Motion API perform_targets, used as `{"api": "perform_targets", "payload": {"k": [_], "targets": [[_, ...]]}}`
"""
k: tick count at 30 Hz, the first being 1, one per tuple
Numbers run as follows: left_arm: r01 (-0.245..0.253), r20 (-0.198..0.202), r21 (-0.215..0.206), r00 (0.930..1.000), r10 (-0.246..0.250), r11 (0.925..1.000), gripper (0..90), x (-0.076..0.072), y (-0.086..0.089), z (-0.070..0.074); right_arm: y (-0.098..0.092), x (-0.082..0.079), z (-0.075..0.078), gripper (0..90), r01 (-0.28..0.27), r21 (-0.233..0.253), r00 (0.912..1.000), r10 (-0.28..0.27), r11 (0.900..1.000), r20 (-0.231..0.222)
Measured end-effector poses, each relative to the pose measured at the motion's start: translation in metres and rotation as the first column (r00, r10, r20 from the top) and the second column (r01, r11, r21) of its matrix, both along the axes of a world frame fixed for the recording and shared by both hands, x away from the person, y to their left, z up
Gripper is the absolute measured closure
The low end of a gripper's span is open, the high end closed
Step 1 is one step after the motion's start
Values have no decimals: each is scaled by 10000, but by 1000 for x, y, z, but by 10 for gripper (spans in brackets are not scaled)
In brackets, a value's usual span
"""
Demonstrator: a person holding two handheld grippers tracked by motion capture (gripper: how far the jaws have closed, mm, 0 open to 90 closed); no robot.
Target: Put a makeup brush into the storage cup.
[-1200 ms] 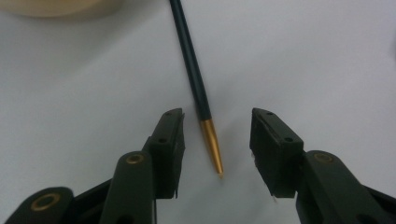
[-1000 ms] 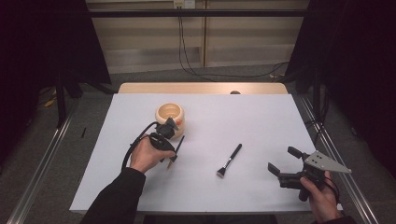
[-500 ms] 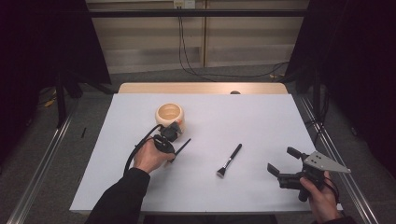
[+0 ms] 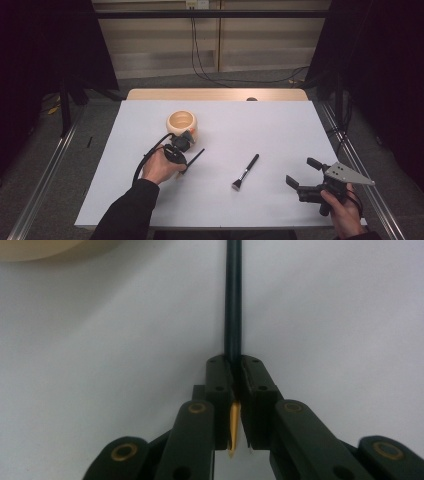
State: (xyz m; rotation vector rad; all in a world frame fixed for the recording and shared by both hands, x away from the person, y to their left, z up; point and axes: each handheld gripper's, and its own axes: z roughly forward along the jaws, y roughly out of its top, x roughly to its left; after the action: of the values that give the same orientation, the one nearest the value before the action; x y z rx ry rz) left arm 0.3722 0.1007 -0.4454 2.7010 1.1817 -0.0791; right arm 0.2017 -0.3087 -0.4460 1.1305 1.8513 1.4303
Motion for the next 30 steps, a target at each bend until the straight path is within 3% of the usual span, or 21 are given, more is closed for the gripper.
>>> {"api": "perform_targets", "payload": {"k": [6,14,24,30], "targets": [[-61,-144,-286,9999,57,9996,838,1,5,0,0,0,-1,1,34,-68,9999,-35,10000,-119],[-125,-35,-654,9999,123,9978,838,0,10,0,-1,-1,-1,1,92,-64,9999,-93,9999,-119],[-204,253,-1003,9994,230,9947,838,-5,15,0,-1,0,-1,1,11,-79,9999,-12,10000,-129],[-188,598,-1521,9978,282,9882,838,-10,15,1,0,0,-1,1,32,-118,9999,-33,9999,-101]]}}
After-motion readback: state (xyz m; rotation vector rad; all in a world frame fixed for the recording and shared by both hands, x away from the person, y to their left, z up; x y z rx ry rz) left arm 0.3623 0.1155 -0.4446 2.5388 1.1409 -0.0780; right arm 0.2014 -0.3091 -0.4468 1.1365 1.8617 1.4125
